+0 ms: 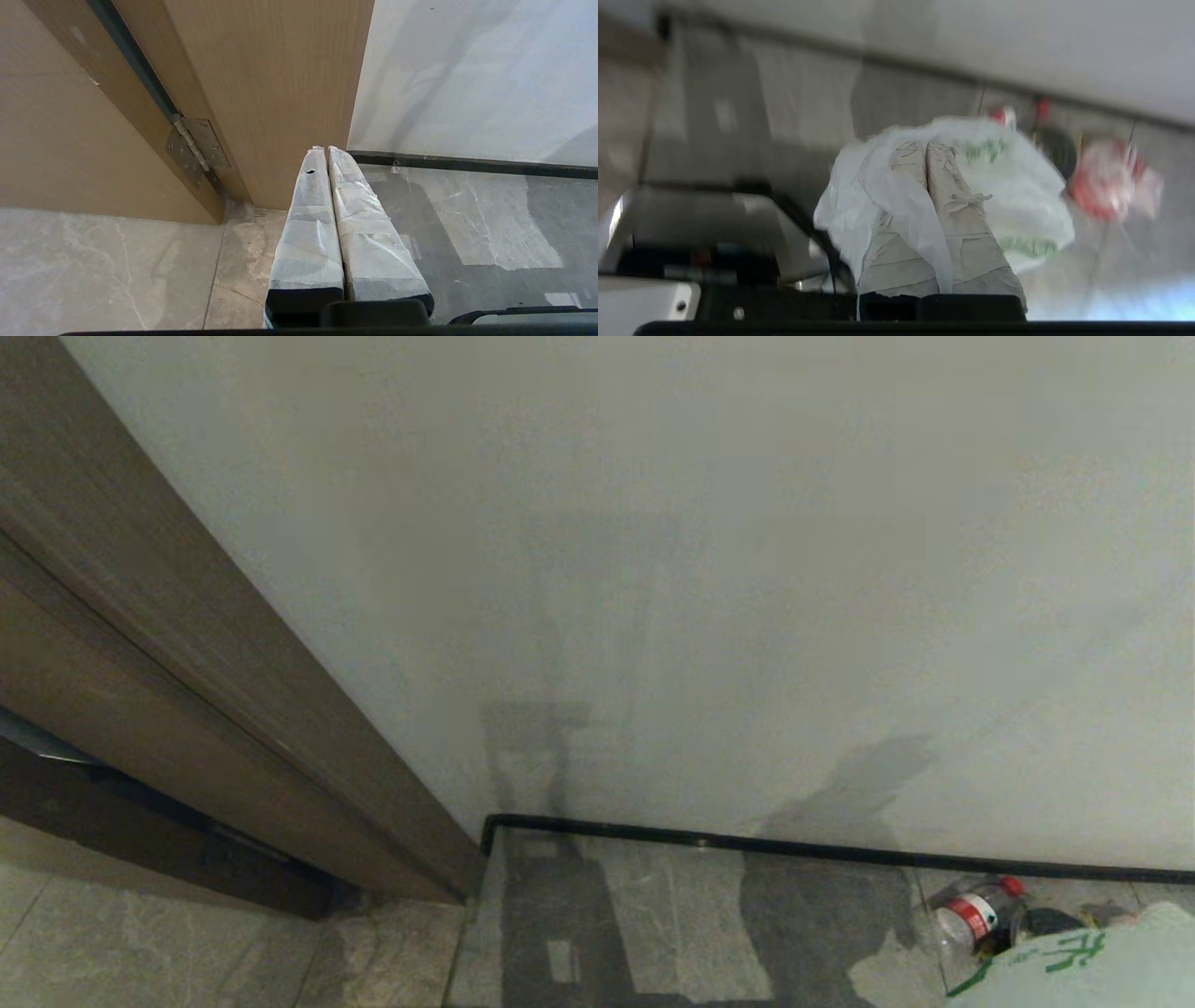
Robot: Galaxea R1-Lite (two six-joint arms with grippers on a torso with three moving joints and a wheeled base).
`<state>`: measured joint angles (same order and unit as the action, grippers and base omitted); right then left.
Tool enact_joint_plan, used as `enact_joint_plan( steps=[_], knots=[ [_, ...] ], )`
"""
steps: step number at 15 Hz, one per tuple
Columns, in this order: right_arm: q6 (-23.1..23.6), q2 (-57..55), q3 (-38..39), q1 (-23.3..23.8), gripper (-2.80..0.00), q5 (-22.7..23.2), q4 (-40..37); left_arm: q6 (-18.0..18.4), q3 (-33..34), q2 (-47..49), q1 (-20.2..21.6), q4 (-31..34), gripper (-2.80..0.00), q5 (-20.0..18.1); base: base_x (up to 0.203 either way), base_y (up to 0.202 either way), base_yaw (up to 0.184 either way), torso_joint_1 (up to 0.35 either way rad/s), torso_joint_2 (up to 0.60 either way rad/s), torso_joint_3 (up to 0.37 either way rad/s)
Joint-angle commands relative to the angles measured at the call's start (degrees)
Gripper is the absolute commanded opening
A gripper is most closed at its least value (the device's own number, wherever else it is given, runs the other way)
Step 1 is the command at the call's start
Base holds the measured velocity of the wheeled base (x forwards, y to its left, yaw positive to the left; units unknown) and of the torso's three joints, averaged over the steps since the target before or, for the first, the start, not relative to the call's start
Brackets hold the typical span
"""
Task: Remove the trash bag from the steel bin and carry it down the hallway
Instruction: Put the trash bag at the door
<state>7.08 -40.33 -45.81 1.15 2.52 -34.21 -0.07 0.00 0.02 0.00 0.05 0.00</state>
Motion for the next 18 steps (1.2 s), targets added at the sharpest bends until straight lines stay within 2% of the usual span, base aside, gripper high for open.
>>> enact_joint_plan(
  steps=[1,5,9,15,16,18],
  knots=[
    [0.7,-16.9,-3.9,0.1,-2.80,-0.8,-0.6,0.0,0.0,0.0,0.0,0.0,-2.80,0.0,0.000,0.000,0.000,0.000,0.00,0.000],
    [0.6,-26.9,-2.5,-2.0,-2.80,-5.8,0.8,0.0,0.0,0.0,0.0,0.0,-2.80,0.0,0.000,0.000,0.000,0.000,0.00,0.000],
    [0.8,-29.8,4.7,-3.6,-2.80,-6.2,12.5,0.0,0.0,0.0,0.0,0.0,-2.80,0.0,0.000,0.000,0.000,0.000,0.00,0.000],
    [0.7,-37.8,6.6,-9.3,-2.80,-10.3,19.0,0.0,0.0,0.0,0.0,0.0,-2.80,0.0,0.000,0.000,0.000,0.000,0.00,0.000],
    [0.6,-38.2,7.2,-9.5,0.00,-10.7,19.4,0.0,0.0,0.0,0.0,0.0,-2.80,0.1,0.000,0.000,0.000,0.000,0.00,0.000],
    [0.5,-38.2,7.7,-9.6,0.00,-10.6,19.6,0.0,0.0,0.0,0.0,0.0,-2.80,0.0,0.000,0.000,0.000,0.000,0.00,0.000]
  ],
)
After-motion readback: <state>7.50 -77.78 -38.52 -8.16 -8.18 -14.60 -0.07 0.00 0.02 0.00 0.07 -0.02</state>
